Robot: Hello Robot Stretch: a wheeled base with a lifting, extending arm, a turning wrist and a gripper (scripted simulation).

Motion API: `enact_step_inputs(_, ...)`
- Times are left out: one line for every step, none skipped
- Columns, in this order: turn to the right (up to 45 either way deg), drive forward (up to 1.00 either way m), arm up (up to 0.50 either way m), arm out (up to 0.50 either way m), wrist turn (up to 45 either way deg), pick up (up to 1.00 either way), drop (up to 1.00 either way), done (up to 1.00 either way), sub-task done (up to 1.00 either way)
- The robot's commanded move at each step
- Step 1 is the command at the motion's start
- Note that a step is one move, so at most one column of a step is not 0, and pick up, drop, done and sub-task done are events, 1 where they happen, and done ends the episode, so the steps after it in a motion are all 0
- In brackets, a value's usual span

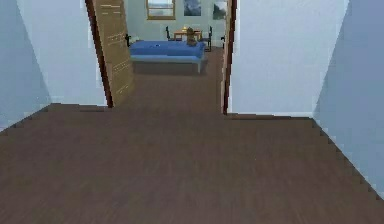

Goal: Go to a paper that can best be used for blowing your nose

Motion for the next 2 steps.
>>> enact_step_inputs(0.0,1.0,0.0,0.0,0.0,0.0,0.0,0.0,0.0)
enact_step_inputs(3.0,0.0,0.0,0.0,0.0,0.0,0.0,0.0,0.0)
